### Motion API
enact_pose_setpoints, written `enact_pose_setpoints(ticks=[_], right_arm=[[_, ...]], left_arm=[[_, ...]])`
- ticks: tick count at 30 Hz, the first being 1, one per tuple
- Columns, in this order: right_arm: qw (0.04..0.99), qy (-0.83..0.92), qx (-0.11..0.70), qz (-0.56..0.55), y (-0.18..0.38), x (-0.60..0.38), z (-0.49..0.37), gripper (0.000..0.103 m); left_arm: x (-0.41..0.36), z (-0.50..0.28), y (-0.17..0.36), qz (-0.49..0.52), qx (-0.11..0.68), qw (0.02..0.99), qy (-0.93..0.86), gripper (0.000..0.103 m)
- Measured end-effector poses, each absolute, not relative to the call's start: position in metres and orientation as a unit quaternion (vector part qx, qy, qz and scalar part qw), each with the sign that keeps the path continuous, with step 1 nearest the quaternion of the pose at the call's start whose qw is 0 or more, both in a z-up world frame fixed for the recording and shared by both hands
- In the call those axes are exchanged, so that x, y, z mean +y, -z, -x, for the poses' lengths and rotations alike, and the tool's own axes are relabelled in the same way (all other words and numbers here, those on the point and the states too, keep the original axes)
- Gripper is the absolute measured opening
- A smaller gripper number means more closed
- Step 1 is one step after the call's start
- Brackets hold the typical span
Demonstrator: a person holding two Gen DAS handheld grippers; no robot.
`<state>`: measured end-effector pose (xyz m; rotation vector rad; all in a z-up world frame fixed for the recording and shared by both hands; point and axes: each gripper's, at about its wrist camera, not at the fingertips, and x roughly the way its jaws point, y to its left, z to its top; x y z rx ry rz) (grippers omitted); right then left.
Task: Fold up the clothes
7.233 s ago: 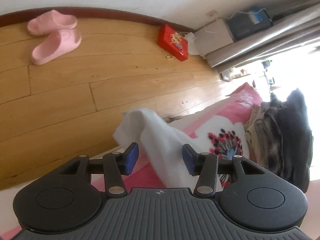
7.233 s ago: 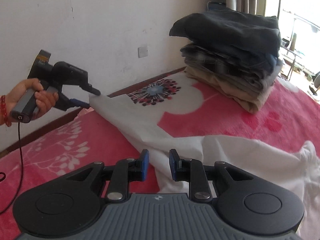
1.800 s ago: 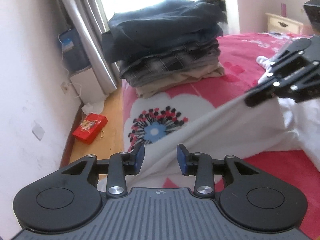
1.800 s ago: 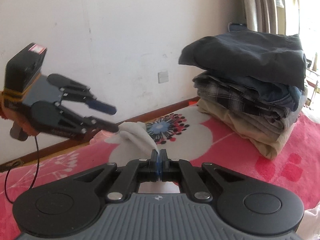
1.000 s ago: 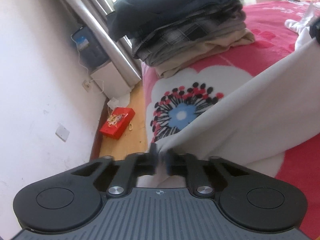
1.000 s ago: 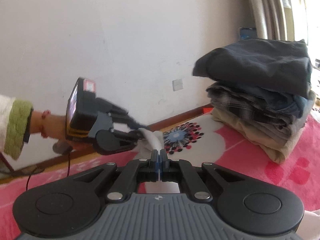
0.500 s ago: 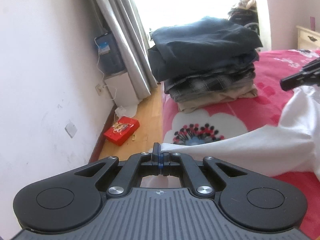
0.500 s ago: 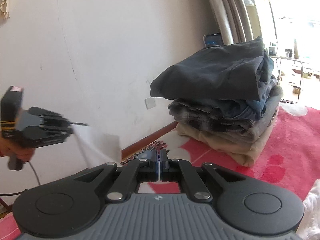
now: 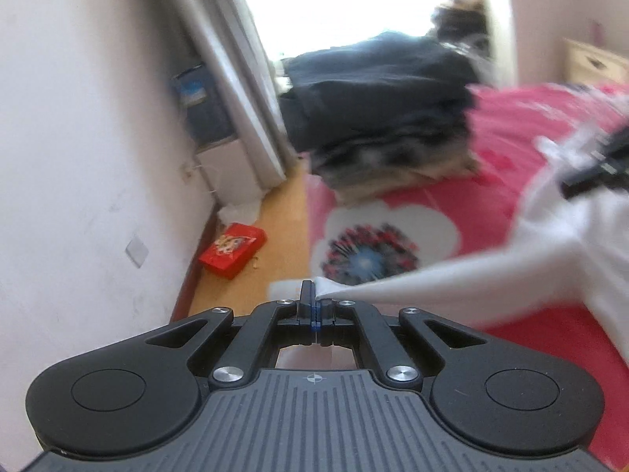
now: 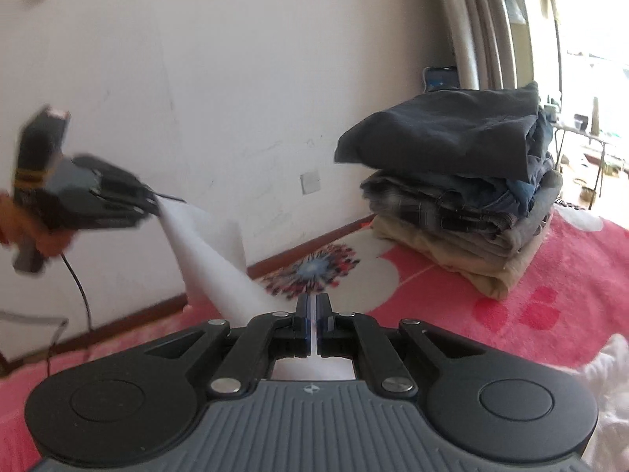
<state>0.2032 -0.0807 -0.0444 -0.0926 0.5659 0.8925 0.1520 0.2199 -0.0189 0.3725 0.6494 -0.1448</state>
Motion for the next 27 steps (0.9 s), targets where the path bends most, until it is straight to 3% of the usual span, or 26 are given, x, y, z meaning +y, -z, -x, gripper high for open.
enact_pose_setpoints(ticks=[5, 9, 15, 17, 24, 27], right_arm=[[0.862, -0.413, 0.291, 0.04, 0.051, -0.103, -0.19, 0.004], [0.866, -0.386, 0.317, 0.021, 0.058, -0.12, -0.189, 0.004], [0.864, -0.376, 0.336, 0.002, 0.063, -0.131, -0.181, 0.005], [0.858, -0.38, 0.345, 0.001, 0.068, -0.131, -0.18, 0.006], [0.842, -0.386, 0.377, 0.004, 0.091, -0.118, -0.18, 0.007], [0.837, -0.385, 0.389, 0.001, 0.102, -0.108, -0.18, 0.009]], left_arm=[[0.209, -0.124, 0.012, -0.243, 0.345, 0.895, 0.141, 0.0], [0.21, -0.176, 0.031, -0.258, 0.38, 0.879, 0.125, 0.002], [0.239, -0.28, 0.09, -0.215, 0.481, 0.849, 0.043, 0.033], [0.246, -0.296, 0.107, -0.204, 0.514, 0.833, 0.03, 0.035], [0.253, -0.298, 0.138, -0.221, 0.532, 0.817, 0.01, 0.051], [0.264, -0.296, 0.139, -0.215, 0.537, 0.816, -0.003, 0.053]])
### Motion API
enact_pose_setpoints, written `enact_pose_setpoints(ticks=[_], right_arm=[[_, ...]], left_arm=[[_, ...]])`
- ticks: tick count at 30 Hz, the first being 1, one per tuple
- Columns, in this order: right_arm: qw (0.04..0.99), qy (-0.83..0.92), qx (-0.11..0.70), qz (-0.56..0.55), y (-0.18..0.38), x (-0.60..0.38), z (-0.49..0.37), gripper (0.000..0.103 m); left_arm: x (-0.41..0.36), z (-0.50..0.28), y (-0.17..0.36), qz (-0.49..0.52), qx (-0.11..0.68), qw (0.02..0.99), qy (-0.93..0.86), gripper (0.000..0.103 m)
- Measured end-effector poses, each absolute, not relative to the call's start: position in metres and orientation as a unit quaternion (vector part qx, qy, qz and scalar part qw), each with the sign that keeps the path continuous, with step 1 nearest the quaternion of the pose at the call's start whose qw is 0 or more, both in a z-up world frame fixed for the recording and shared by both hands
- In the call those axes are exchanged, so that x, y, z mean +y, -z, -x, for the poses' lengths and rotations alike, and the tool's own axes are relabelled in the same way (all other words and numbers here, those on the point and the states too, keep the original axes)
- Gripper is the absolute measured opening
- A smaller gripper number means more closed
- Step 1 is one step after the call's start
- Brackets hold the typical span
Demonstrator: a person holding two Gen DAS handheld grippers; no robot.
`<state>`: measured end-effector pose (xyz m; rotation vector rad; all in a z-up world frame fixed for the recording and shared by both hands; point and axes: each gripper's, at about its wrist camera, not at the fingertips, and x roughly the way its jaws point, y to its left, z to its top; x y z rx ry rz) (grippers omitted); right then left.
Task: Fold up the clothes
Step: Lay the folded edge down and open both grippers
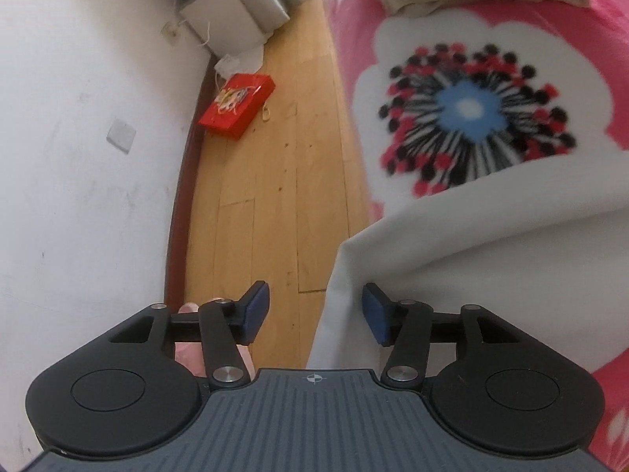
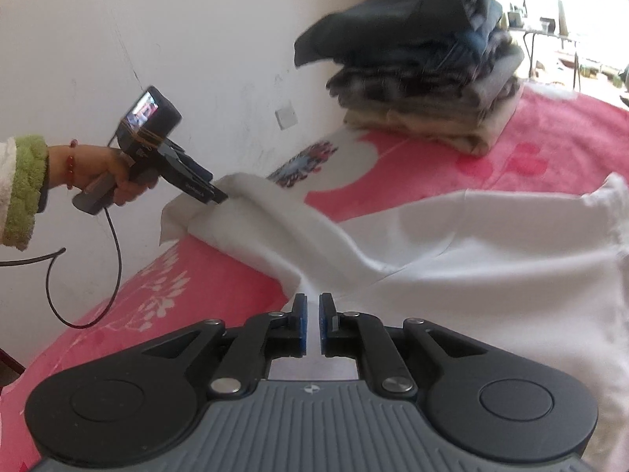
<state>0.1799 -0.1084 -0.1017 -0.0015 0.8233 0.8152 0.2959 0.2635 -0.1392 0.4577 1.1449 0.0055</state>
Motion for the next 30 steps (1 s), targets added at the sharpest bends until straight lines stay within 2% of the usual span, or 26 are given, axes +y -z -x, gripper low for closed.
enact_pose_setpoints(ticks=[5, 12, 15, 19, 22, 27, 29, 30], right_arm=[[0.835, -0.359, 0.416, 0.044, 0.121, -0.089, -0.179, 0.01], [0.835, -0.349, 0.425, 0.026, 0.125, -0.092, -0.182, 0.01], [0.835, -0.349, 0.424, 0.029, 0.125, -0.091, -0.182, 0.01], [0.838, -0.349, 0.419, 0.024, 0.122, -0.094, -0.182, 0.01], [0.843, -0.343, 0.414, 0.004, 0.113, -0.1, -0.179, 0.014], [0.852, -0.325, 0.406, -0.055, 0.082, -0.127, -0.156, 0.014], [0.856, -0.314, 0.402, -0.084, 0.068, -0.143, -0.138, 0.021], [0.858, -0.307, 0.4, -0.099, 0.062, -0.152, -0.128, 0.031]], left_arm=[[0.292, -0.282, 0.147, -0.218, 0.548, 0.807, -0.042, 0.055], [0.35, -0.257, 0.171, -0.249, 0.564, 0.763, -0.193, 0.054], [0.365, -0.249, 0.16, -0.207, 0.531, 0.788, -0.232, 0.054], [0.361, -0.235, 0.137, -0.097, 0.501, 0.84, -0.183, 0.054], [0.351, -0.225, 0.133, -0.041, 0.509, 0.852, -0.115, 0.055], [0.339, -0.208, 0.129, 0.004, 0.491, 0.866, -0.097, 0.055], [0.333, -0.203, 0.121, 0.03, 0.467, 0.878, -0.095, 0.055], [0.327, -0.2, 0.116, 0.035, 0.454, 0.886, -0.089, 0.055]])
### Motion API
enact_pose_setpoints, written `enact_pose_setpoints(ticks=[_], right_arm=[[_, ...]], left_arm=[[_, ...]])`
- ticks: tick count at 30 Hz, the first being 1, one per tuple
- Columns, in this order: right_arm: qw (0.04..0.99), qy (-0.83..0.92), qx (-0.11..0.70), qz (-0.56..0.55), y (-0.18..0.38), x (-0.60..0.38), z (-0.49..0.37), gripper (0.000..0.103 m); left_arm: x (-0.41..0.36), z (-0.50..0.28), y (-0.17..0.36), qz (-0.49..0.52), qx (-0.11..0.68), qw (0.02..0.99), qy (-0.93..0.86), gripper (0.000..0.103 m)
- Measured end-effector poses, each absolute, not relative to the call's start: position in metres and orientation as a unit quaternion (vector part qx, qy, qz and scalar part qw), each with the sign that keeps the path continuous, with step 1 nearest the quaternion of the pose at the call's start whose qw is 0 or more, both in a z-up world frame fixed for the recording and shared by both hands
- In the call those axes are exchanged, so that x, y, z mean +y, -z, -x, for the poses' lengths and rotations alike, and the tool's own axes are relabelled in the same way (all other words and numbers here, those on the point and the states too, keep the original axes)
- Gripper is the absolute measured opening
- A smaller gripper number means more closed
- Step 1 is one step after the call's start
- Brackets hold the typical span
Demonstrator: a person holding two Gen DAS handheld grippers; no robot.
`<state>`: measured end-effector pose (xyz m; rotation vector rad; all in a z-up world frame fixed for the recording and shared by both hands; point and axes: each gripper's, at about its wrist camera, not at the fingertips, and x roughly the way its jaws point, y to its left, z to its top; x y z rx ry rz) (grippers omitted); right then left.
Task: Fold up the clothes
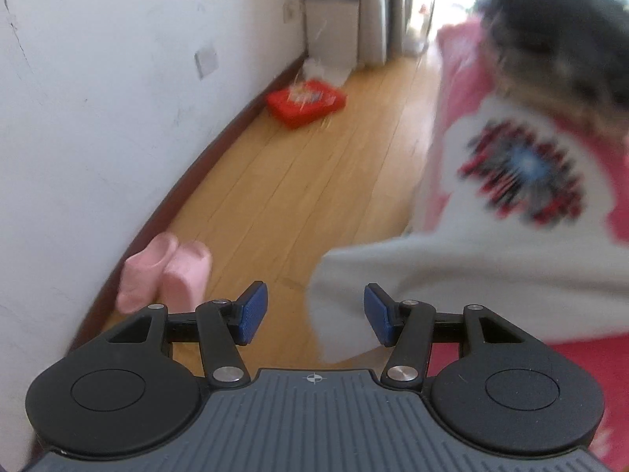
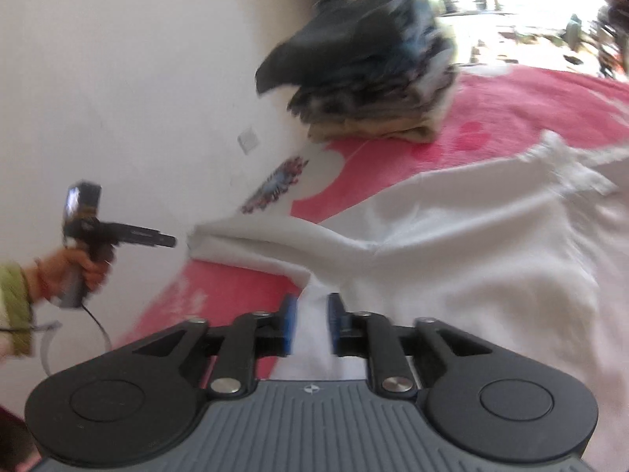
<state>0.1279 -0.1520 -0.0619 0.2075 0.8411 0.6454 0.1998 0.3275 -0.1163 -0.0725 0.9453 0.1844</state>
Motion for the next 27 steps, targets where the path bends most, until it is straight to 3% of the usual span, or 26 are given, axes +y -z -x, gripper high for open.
enact_pose_setpoints(ticks=[1, 2, 11, 13, 19, 27], right_arm=[[0.86, -0.297, 0.399, -0.112, 0.057, -0.162, -0.116, 0.04], [0.862, -0.287, 0.399, -0.123, 0.054, -0.173, -0.102, 0.041], [0.868, -0.147, 0.445, -0.165, 0.049, -0.27, -0.002, 0.044], [0.874, -0.111, 0.442, -0.169, 0.043, -0.295, 0.01, 0.05], [0.881, -0.004, 0.425, -0.206, 0.03, -0.376, 0.04, 0.053], [0.84, 0.082, 0.462, -0.274, 0.067, -0.446, 0.068, 0.061]], left_arm=[[0.317, -0.198, 0.109, 0.035, 0.442, 0.893, -0.078, 0.055], [0.303, -0.196, 0.102, 0.029, 0.433, 0.899, -0.062, 0.055], [0.138, -0.167, 0.039, -0.035, 0.37, 0.917, 0.143, 0.055], [0.098, -0.157, 0.032, -0.047, 0.365, 0.91, 0.189, 0.055], [-0.013, -0.122, 0.036, -0.069, 0.378, 0.871, 0.305, 0.056], [-0.107, -0.056, 0.053, -0.103, 0.399, 0.81, 0.417, 0.056]])
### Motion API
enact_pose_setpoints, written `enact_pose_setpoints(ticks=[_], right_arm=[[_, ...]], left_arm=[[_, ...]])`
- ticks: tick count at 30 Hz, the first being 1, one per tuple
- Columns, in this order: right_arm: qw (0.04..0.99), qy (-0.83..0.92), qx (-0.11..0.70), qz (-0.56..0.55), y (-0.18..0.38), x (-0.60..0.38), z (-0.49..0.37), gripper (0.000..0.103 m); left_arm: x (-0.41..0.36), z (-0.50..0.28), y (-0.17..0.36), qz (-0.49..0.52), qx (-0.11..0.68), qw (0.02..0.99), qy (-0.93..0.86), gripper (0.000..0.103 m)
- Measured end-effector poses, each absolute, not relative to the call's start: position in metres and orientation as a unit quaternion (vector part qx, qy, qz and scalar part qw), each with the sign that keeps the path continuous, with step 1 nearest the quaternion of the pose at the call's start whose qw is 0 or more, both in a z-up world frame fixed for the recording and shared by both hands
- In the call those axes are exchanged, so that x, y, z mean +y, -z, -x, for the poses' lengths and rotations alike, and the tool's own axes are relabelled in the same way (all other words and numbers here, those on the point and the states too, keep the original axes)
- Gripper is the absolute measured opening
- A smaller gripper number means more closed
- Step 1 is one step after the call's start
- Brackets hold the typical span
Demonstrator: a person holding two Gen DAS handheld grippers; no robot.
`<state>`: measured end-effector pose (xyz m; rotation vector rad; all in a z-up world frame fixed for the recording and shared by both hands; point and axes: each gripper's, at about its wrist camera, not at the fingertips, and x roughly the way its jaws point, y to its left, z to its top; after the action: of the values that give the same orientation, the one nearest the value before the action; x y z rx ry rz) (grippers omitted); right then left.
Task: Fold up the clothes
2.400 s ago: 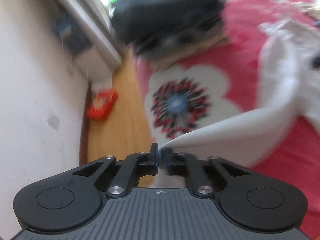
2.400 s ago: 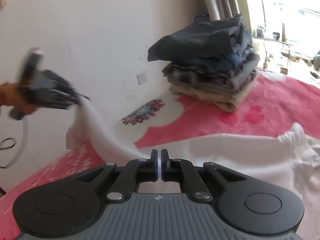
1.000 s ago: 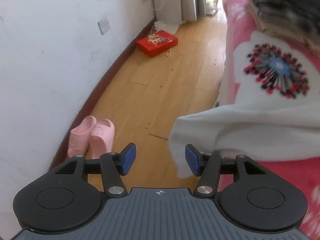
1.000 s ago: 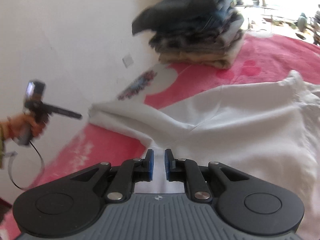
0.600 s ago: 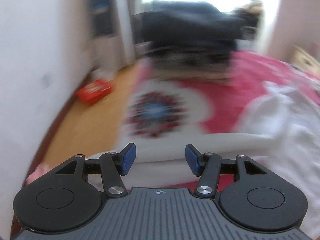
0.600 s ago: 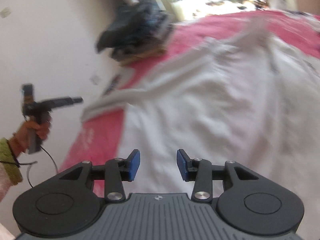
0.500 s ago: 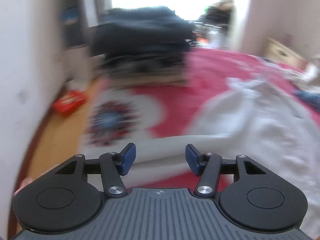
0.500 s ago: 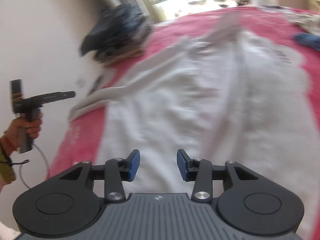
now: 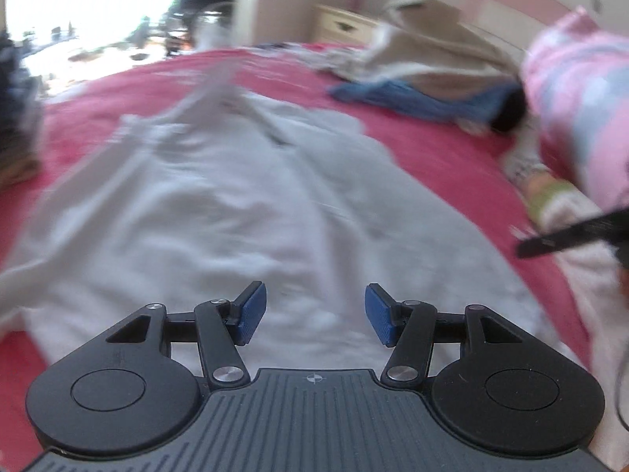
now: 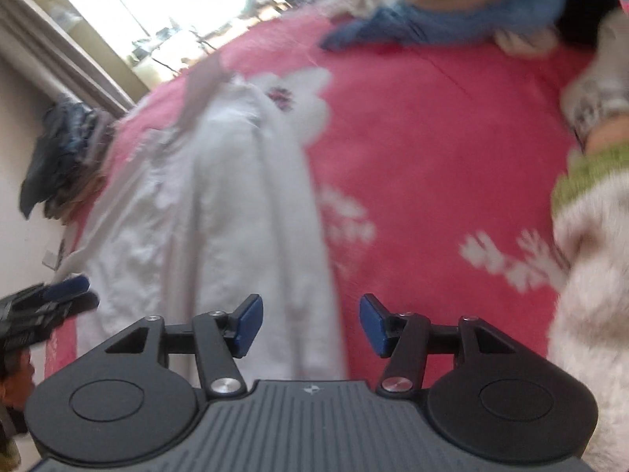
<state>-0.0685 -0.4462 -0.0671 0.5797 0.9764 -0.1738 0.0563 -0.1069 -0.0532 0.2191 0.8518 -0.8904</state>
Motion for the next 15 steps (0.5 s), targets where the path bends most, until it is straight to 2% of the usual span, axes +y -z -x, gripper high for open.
enact_pose_setpoints(ticks=[3, 9, 11, 13, 15], right_arm=[[0.815, 0.105, 0.499, -0.275, 0.088, -0.459, 0.068, 0.061], [0.803, 0.062, 0.514, -0.296, 0.097, -0.456, 0.086, 0.058], [0.8, 0.048, 0.519, -0.299, 0.096, -0.453, 0.089, 0.039], [0.797, 0.033, 0.523, -0.302, 0.095, -0.45, 0.092, 0.0], [0.805, 0.033, 0.516, -0.292, 0.087, -0.451, 0.092, 0.0]], left_arm=[[-0.124, -0.035, 0.06, -0.113, 0.404, 0.795, 0.438, 0.056], [-0.145, -0.01, 0.077, -0.134, 0.401, 0.775, 0.469, 0.056], [-0.15, -0.01, 0.087, -0.134, 0.413, 0.768, 0.471, 0.056], [-0.153, -0.009, 0.092, -0.134, 0.417, 0.765, 0.472, 0.056], [-0.155, -0.009, 0.095, -0.133, 0.421, 0.761, 0.474, 0.056]])
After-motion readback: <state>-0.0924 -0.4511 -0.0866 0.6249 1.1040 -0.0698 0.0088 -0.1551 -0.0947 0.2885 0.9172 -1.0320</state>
